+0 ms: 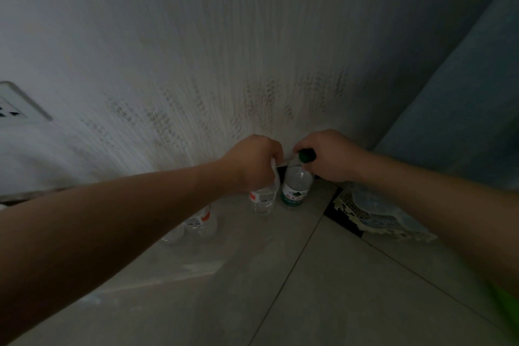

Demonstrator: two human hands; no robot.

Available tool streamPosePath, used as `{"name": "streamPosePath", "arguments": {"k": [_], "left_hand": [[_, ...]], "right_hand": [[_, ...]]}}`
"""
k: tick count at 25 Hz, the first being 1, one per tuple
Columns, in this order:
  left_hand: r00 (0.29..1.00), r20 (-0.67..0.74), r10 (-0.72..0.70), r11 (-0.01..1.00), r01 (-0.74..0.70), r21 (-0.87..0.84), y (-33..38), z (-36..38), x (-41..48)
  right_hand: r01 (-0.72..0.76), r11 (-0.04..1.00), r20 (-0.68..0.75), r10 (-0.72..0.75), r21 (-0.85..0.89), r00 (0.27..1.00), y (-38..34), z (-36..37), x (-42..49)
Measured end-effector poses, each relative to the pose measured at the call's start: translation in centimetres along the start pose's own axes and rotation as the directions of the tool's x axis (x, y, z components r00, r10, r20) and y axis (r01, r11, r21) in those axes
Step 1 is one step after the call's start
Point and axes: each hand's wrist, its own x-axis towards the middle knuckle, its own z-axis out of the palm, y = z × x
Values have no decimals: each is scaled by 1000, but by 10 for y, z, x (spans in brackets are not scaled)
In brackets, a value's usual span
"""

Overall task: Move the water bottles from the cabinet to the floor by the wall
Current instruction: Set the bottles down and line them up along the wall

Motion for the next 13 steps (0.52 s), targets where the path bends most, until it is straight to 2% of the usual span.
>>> {"name": "streamPosePath", "arguments": {"k": [9,13], "left_hand": [[992,-46,-118,992,119,37,-2,2,-3],[973,-64,-220,973,224,54,6,0,-6]], "right_hand": [[-9,1000,14,9,-1,1000,-2,-1,-2],[-15,1000,18,15,-6,1000,-2,-1,-3]]}}
